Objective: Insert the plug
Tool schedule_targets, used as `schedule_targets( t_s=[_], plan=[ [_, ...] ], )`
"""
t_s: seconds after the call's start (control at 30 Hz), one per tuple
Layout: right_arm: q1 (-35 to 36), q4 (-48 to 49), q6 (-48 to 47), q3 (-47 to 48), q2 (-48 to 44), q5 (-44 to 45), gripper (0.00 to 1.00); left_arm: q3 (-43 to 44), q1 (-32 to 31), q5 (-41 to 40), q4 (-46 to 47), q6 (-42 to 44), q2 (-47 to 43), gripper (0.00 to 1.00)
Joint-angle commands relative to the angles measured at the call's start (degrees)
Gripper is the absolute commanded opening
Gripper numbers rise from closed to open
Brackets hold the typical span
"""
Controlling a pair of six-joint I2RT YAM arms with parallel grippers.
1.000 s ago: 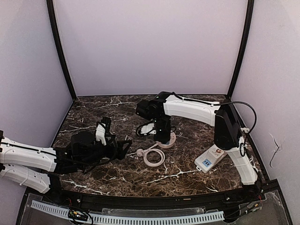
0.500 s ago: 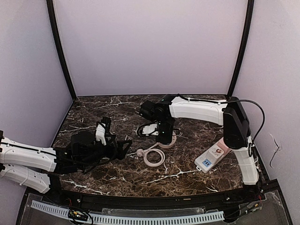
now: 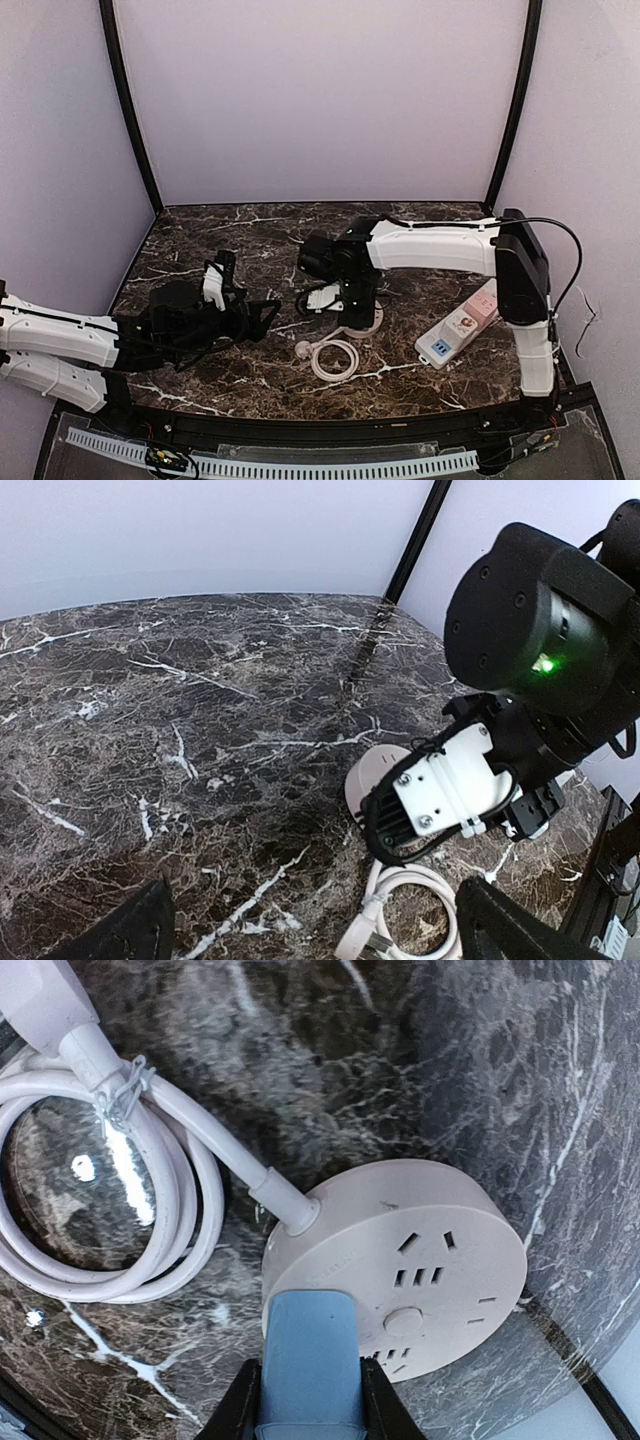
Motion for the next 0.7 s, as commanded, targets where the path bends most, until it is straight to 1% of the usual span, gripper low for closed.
schedule_targets(
  t_s=[0.0,0.4,0.57,0.6,0.67],
  plan=[
    [3.2,-2.2,1.6,-4.2,-1.3,-7.4,0.00,-1.0,-0.2,0.5,-0.1,-0.4,-1.5,0.98],
    [7.4,-0.4,1.4,-9.2,-6.3,-10.7,0.00,-1.6,-0.2,0.4,-0.6,-0.8,-3.4,0.98],
    [8.1,1.6,0.6,-10.4,-5.8,-9.9,0.00,-1.6,-0.2,0.4,-0.5,-0.8,-3.2,0.98],
    [8.1,1.9,0.7,-10.2,-5.2,-9.2,0.01,-1.6,-0.2,0.4,-0.5,-0.8,-3.2,0.98],
    [8.1,2.0,1.1,-9.2,-3.9,-8.0,0.08,-1.6,-0.2,0.4,-0.4,-0.8,-3.2,0.98]
  ],
)
